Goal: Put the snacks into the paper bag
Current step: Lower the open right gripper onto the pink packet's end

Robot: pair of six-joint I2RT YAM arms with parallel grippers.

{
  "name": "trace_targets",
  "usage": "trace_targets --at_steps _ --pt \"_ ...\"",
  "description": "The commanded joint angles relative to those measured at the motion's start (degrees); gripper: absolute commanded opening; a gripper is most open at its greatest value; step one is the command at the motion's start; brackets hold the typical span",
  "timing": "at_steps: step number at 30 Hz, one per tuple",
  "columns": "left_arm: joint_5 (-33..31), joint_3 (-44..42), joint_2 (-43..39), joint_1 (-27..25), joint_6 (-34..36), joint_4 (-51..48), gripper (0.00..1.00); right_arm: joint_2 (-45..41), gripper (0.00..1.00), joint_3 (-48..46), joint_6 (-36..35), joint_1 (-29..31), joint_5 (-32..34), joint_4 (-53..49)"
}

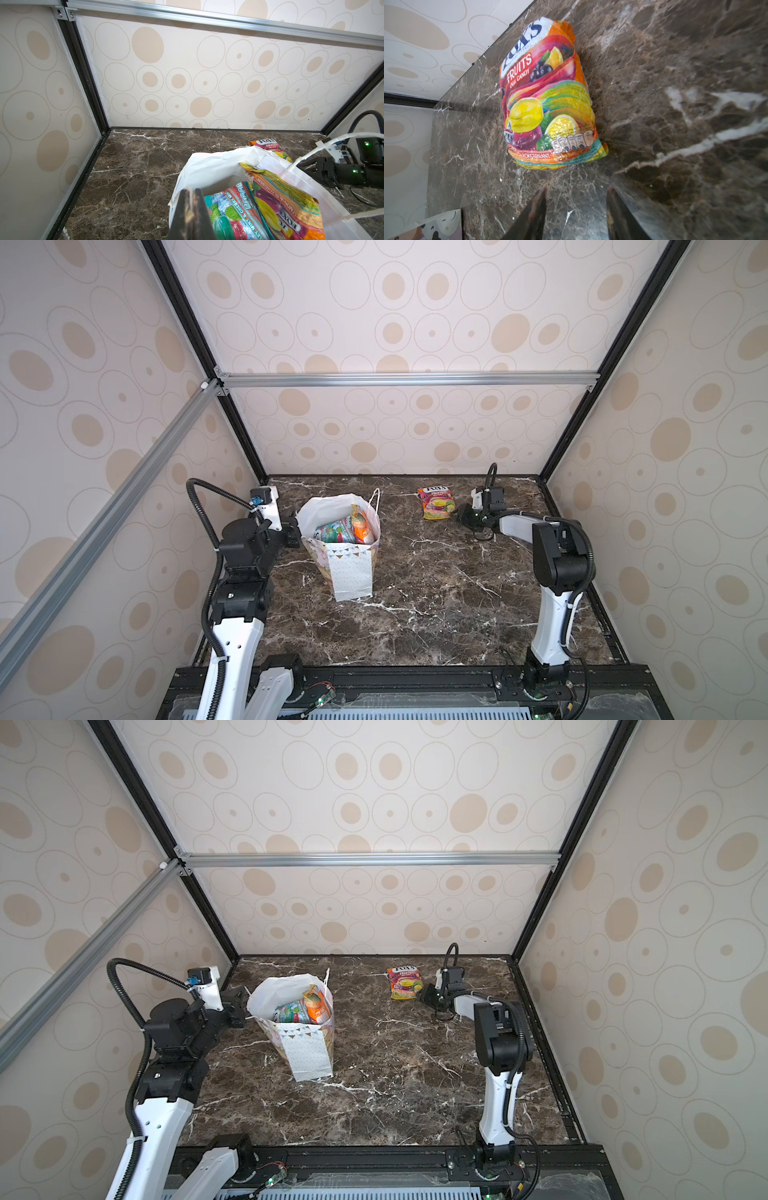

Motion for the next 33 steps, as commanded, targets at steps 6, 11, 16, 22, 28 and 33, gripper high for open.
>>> trace_targets --at_steps 6,11,16,22,28,33 --pt "0.3 0.9 0.4 0.1 0.8 1.7 0.0 3.6 0.47 2.4 1.9 -0.3 -0.9 1.3" --pt "-0.1 1.0 0.4 0.2 0.9 1.4 0.0 4.9 0.45 3.0 3.4 -0.3 -1.5 2.6" --pt "-0.3 1.1 0.3 0.2 1.0 1.4 0.0 5.7 0.41 3.2 3.6 -0.4 -1.3 3.1" --pt "-0.2 1.0 0.4 0.2 1.0 1.4 0.0 7.3 0.36 4.6 4.4 -0.7 -1.3 4.1" --pt "-0.2 1.1 0.4 0.1 1.0 1.2 0.0 8.8 0.23 5.9 5.1 -0.8 -2.3 5.3" --pt "-0.3 1.0 0.4 0.1 1.0 1.2 0.0 8.1 0.1 5.7 4.5 -0.8 -1.8 5.5"
